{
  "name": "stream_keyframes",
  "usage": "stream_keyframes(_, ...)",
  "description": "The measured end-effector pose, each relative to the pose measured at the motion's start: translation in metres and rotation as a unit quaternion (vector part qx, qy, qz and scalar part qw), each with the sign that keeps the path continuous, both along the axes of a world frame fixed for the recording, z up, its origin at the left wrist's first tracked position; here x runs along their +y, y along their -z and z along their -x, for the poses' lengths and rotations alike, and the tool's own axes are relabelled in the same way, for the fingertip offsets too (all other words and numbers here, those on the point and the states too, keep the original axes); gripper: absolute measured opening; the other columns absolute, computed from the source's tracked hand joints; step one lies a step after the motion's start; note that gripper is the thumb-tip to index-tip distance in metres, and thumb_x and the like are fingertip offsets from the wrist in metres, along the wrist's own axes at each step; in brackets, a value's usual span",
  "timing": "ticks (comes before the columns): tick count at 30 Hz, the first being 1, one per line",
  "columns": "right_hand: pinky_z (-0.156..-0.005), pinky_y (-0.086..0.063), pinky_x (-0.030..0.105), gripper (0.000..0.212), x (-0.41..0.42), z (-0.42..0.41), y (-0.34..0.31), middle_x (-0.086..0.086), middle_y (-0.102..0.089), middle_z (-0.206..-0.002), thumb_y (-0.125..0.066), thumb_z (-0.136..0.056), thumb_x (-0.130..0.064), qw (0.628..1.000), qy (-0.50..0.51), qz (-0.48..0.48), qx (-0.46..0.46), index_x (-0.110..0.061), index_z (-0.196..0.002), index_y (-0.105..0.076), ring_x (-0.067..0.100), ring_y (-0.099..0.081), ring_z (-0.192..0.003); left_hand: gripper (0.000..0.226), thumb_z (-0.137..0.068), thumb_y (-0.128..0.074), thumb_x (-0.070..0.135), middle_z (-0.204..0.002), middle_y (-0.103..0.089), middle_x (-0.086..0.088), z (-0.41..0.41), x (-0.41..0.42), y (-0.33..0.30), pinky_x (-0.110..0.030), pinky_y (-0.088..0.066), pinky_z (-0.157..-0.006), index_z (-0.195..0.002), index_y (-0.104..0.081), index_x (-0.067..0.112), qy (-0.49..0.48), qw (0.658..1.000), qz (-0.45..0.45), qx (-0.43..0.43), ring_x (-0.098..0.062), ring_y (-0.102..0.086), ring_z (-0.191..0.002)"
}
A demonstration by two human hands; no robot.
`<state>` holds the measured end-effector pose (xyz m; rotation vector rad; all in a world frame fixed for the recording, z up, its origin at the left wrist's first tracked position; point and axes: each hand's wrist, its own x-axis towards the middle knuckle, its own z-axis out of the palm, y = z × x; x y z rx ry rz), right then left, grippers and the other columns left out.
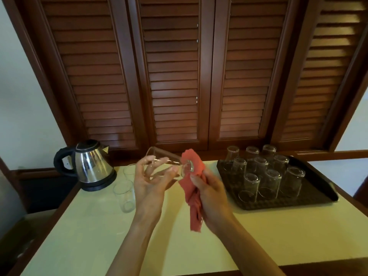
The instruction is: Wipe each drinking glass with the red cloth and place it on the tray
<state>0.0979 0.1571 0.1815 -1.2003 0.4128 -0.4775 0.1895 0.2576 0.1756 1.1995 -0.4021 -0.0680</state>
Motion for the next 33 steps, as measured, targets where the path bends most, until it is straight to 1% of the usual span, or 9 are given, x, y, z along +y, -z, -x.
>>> stream_keyframes(6,-0.067,-0.050,0.026,0.017,-0.007,0.000,-0.010,0.001,-0.065,-0.081,-0.053,-0.104,-0.023,1.000,0.015,-0.012,-0.017,-0.022,-0.107,-0.069,0.009,-0.063,-0.070,0.070,-0.065,-0.087,0.015,-0.115,-0.074,-0.005,0.003,0.000,-0.006,-0.034,-0.064,-0.081,-0.124,-0.053,0.030,0.008,0.999,-0.009,-0.037,-0.024,-0.077,-0.100)
stream_keyframes(11,-0.102,-0.051,0.039,0.033,0.002,0.001,0.002,0.017,-0.069,-0.125,-0.047,-0.105,-0.023,0.976,-0.070,-0.194,-0.069,-0.008,-0.131,-0.061,0.029,-0.064,-0.118,0.068,-0.070,-0.092,0.012,-0.121,-0.072,-0.003,0.007,-0.008,-0.002,-0.030,-0.060,-0.090,-0.124,-0.053,0.021,-0.003,0.996,-0.014,-0.083,-0.022,-0.071,-0.116)
stream_keyframes(14,-0.106,-0.048,0.044,0.039,-0.002,-0.002,0.002,0.023,-0.065,-0.128,-0.048,-0.104,-0.028,0.973,-0.044,-0.210,-0.091,-0.006,-0.133,-0.059,0.033,-0.061,-0.120,0.065,-0.067,-0.094,0.021,-0.116,-0.071,0.006,0.011,-0.013,0.003,-0.024,-0.058,-0.088,-0.121,-0.058,0.025,-0.037,0.988,-0.096,-0.117,-0.010,-0.069,-0.110)
stream_keyframes(19,-0.061,-0.049,0.023,0.023,-0.003,-0.008,-0.015,-0.011,-0.069,-0.086,-0.051,-0.103,-0.032,0.971,0.100,0.190,-0.102,-0.019,-0.116,-0.064,0.000,-0.061,-0.067,0.052,-0.067,-0.081,0.045,-0.104,-0.078,0.010,0.027,-0.015,0.002,-0.017,-0.055,-0.082,-0.112,-0.069,0.023,0.006,0.996,-0.084,-0.010,-0.009,-0.073,-0.100)
stream_keyframes(21,-0.084,-0.054,0.020,0.039,0.006,-0.009,-0.006,-0.015,-0.063,-0.134,-0.044,-0.107,-0.027,0.904,0.099,0.386,-0.158,-0.015,-0.144,-0.052,0.000,-0.064,-0.104,0.046,-0.087,-0.064,0.046,-0.117,-0.077,0.008,0.030,-0.016,-0.005,-0.030,-0.056,-0.093,-0.130,-0.066,0.028,0.086,0.995,-0.044,0.030,-0.013,-0.073,-0.110)
stream_keyframes(23,-0.119,-0.032,0.027,0.045,0.012,-0.010,0.019,-0.008,-0.037,-0.161,-0.038,-0.108,-0.022,0.819,0.094,0.539,-0.174,-0.015,-0.152,-0.043,0.011,-0.036,-0.147,0.045,-0.097,-0.052,0.042,-0.128,-0.074,-0.005,0.027,-0.013,-0.011,-0.042,-0.052,-0.103,-0.136,-0.065,0.024,0.138,0.987,0.024,0.084,-0.021,-0.070,-0.121)
stream_keyframes(25,-0.125,-0.021,0.035,0.046,0.013,-0.012,0.033,-0.009,-0.029,-0.165,-0.036,-0.107,-0.023,0.800,0.114,0.560,-0.180,-0.016,-0.153,-0.040,0.017,-0.021,-0.154,0.044,-0.101,-0.046,0.039,-0.130,-0.072,-0.011,0.025,-0.011,-0.011,-0.045,-0.049,-0.107,-0.136,-0.066,0.020,0.154,0.981,0.047,0.105,-0.025,-0.067,-0.125)
stream_keyframes(29,-0.125,-0.025,0.040,0.046,-0.007,-0.023,0.002,-0.012,-0.027,-0.163,-0.034,-0.109,-0.026,0.862,0.104,0.487,-0.095,-0.023,-0.154,-0.036,0.009,-0.021,-0.153,0.042,-0.110,-0.036,0.035,-0.136,-0.070,-0.004,0.036,-0.014,0.002,-0.045,-0.045,-0.112,-0.141,-0.062,0.024,0.166,0.982,0.004,0.094,-0.018,-0.062,-0.131)
stream_keyframes(33,-0.123,-0.021,0.024,0.045,0.009,-0.010,0.024,-0.006,-0.036,-0.161,-0.039,-0.107,-0.018,0.784,0.103,0.592,-0.157,-0.020,-0.151,-0.041,0.013,-0.026,-0.152,0.048,-0.103,-0.045,0.041,-0.131,-0.071,-0.015,0.028,-0.009,-0.008,-0.043,-0.049,-0.103,-0.139,-0.063,0.016,0.149,0.973,0.065,0.165,-0.028,-0.067,-0.126)
